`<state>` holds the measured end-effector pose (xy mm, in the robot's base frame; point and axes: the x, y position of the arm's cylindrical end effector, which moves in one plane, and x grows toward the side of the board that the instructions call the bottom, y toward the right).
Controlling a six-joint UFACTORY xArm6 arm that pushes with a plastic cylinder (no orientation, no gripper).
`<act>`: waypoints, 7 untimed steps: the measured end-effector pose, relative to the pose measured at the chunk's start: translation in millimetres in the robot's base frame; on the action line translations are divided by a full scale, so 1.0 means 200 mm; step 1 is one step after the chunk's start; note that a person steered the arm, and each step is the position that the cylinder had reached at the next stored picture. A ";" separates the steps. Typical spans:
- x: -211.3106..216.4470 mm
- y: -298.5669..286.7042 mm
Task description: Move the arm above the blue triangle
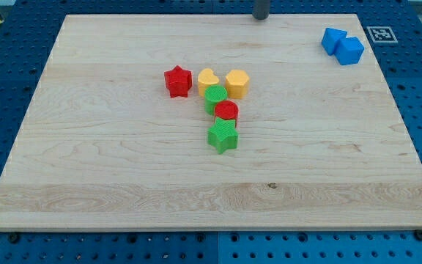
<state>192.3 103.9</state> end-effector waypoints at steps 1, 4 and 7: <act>0.00 0.00; 0.00 0.24; 0.01 0.85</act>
